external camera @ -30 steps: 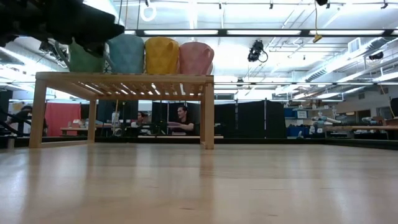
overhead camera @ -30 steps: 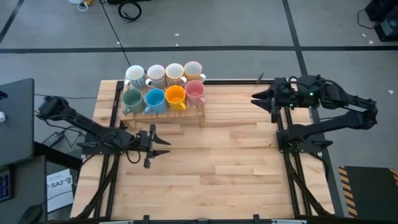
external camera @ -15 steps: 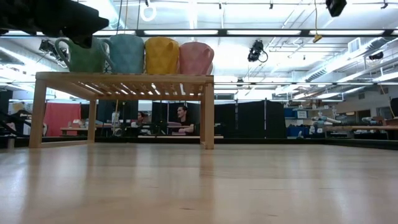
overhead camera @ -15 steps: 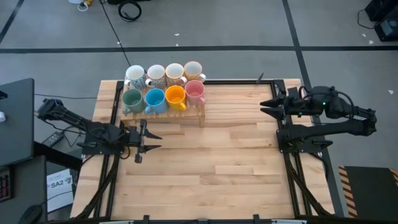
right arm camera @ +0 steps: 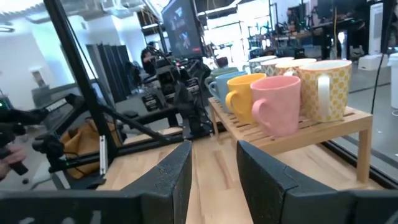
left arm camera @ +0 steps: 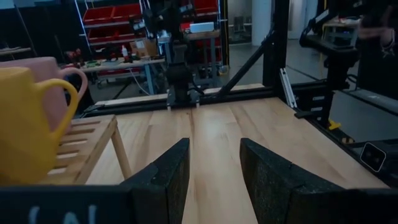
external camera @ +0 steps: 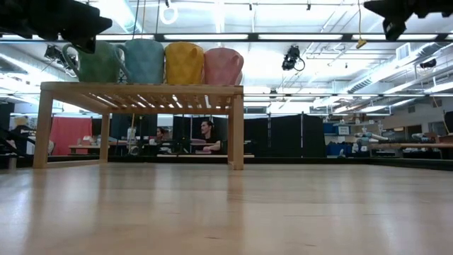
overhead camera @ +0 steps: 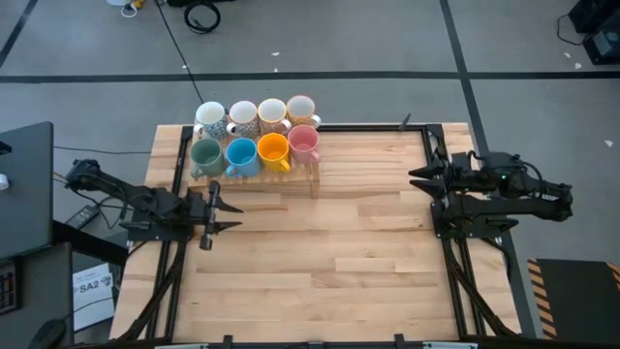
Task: Place coffee mugs
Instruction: Return to Home Position
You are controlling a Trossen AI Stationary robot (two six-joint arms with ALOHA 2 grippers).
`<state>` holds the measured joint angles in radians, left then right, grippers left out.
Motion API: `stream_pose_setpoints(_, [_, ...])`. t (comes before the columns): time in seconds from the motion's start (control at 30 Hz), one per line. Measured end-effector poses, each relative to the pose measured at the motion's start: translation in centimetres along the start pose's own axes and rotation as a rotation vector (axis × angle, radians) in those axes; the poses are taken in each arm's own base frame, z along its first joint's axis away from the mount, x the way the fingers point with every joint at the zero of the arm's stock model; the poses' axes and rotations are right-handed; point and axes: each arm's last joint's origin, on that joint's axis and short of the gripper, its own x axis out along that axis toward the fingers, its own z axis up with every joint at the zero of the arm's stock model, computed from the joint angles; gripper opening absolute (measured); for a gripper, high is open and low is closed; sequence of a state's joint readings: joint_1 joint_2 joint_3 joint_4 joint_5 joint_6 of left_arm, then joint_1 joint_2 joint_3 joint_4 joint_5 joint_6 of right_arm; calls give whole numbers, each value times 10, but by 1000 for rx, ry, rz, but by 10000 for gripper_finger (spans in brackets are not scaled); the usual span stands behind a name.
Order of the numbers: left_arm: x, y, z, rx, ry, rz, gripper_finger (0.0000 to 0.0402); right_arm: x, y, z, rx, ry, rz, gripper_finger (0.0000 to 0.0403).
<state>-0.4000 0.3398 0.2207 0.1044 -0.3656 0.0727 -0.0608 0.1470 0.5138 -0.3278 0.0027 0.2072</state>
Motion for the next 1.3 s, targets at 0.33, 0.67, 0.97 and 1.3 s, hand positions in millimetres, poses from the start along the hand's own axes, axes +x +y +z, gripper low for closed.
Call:
stream_pose_setpoints(0.33, [-8, 3, 0, 9, -10, 0, 148, -12, -3, -22, 16, -30, 62, 132])
stream_pose_setpoints(0.67, [-21, 8, -1, 2, -17, -3, 148, -10, -3, -27, -4, 3, 103, 132])
stream_pose_setpoints(0.97, [-24, 8, -1, -9, -25, -28, 148, 9, -9, -60, -29, -2, 105, 132])
stream_pose_setpoints(1.3, [-25, 9, -1, -8, -26, -28, 148, 26, -16, -99, -34, -64, 172, 132])
